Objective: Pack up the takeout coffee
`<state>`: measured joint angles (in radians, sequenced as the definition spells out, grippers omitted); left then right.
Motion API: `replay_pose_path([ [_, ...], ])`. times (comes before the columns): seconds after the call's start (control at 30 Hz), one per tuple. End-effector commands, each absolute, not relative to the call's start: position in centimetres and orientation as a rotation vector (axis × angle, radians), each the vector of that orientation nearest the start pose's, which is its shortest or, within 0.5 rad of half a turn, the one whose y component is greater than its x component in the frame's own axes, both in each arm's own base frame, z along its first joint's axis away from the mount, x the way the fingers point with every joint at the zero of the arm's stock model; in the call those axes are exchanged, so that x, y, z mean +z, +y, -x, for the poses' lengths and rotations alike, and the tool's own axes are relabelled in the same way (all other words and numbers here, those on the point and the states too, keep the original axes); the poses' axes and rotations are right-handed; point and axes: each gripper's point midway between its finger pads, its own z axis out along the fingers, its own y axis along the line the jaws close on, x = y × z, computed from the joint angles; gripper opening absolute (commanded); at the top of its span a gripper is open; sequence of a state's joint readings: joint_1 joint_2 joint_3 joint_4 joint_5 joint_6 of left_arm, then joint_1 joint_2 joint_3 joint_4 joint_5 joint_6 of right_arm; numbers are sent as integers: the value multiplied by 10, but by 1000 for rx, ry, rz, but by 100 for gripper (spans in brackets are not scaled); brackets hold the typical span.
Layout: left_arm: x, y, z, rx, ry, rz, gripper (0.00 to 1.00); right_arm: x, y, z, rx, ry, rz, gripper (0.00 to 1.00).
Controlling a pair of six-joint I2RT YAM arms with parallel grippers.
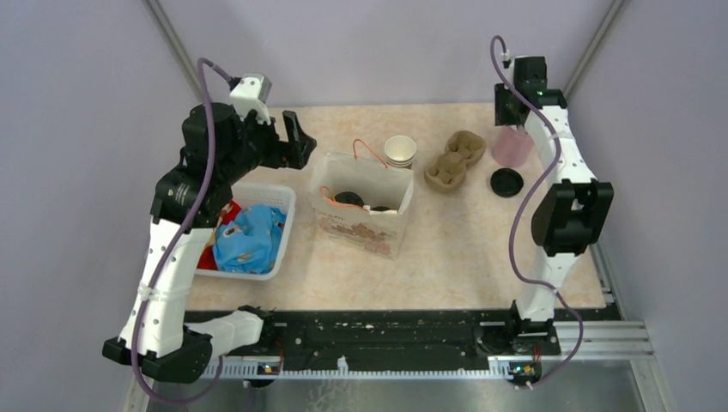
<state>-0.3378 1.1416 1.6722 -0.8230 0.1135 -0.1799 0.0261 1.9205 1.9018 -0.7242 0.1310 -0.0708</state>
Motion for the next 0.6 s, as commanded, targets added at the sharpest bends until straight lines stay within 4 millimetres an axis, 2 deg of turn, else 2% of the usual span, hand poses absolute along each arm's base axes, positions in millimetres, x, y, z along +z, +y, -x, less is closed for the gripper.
replay_pose_path([
  [0.0, 438, -130, -297, -446, 1808, -229, 93, 245, -14, -536, -226, 2226, 53, 41],
  [0.17, 438, -129, -300, -431, 1814, -229, 93, 234, -12, -546, -244, 2243, 60, 34],
  [0.27, 437, -129, -303, -419, 1817, -233, 93, 232, -9, -550, -247, 2244, 67, 26],
  [0.47, 438, -128, -304, -406, 1818, -243, 94, 237, -4, -553, -272, 2233, 72, 9],
  [0.57, 438, -127, -304, -401, 1817, -246, 94, 246, -4, -550, -295, 2220, 69, 7],
])
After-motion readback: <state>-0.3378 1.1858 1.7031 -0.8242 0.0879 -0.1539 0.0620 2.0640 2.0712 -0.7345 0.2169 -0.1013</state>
